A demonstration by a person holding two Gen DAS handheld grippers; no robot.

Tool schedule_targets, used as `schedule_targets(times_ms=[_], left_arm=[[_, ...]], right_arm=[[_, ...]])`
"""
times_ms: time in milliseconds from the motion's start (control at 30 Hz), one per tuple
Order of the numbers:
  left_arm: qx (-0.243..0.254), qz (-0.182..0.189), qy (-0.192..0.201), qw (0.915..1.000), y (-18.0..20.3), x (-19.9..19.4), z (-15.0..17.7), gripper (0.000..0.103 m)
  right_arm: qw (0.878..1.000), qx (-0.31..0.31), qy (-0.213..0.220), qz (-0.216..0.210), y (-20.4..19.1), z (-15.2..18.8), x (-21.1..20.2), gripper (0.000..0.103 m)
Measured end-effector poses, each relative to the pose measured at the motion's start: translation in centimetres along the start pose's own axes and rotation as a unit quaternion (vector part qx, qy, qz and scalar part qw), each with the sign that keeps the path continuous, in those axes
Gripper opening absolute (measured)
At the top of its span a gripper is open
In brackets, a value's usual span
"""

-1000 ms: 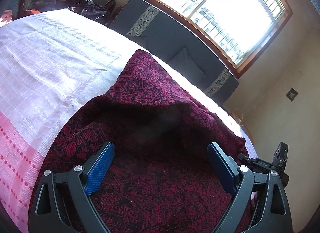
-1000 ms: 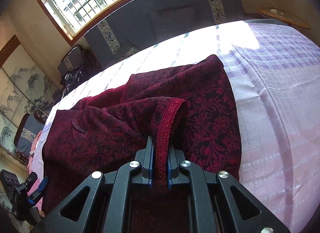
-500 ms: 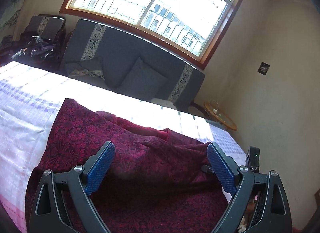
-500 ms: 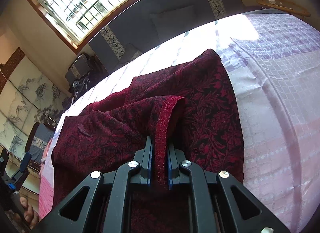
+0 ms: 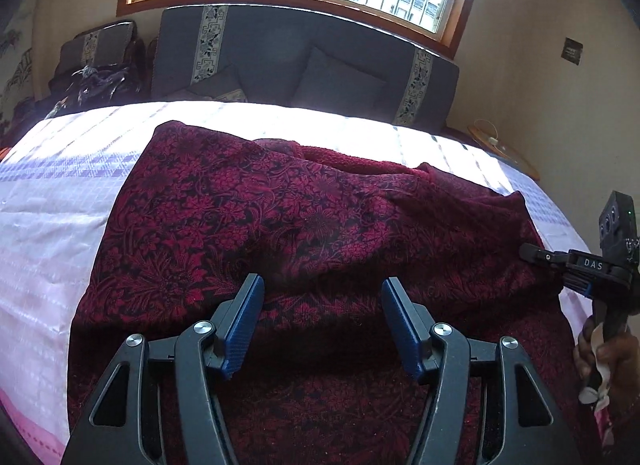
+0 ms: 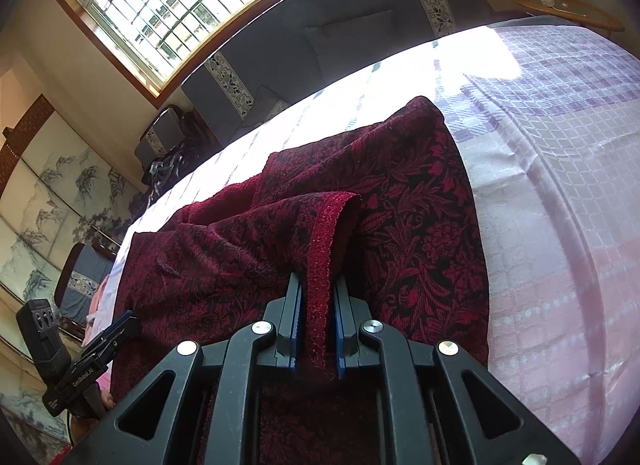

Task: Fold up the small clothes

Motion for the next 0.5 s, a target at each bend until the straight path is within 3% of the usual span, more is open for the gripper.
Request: schedule_targets(times_ms=[267,500], left_arm=[[-0.043,0.031,0.009,0.9986,-1.8,-0.6,0.0,0.062],[-0.045,0.023,0.011,0.9987,-1.7,-0.7,0.0,0.062]], right_arm=[[1.000,-0.009,-0.009,0.017,-0.5,-0.3,0.6,0.012],[1.000,0.022,-0.016,-0.010,0.3,-0.4,0.5,0.016]])
Point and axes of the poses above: each gripper's, at about its wrist camera, not at the fingertips, and x roughly the way its jaws point, y to its right, z to its underside, the point moved 2 cm from there along x, roughly the way its jaws point, and after that the axes turned 1 degree about -x, right-handed, at the moved point
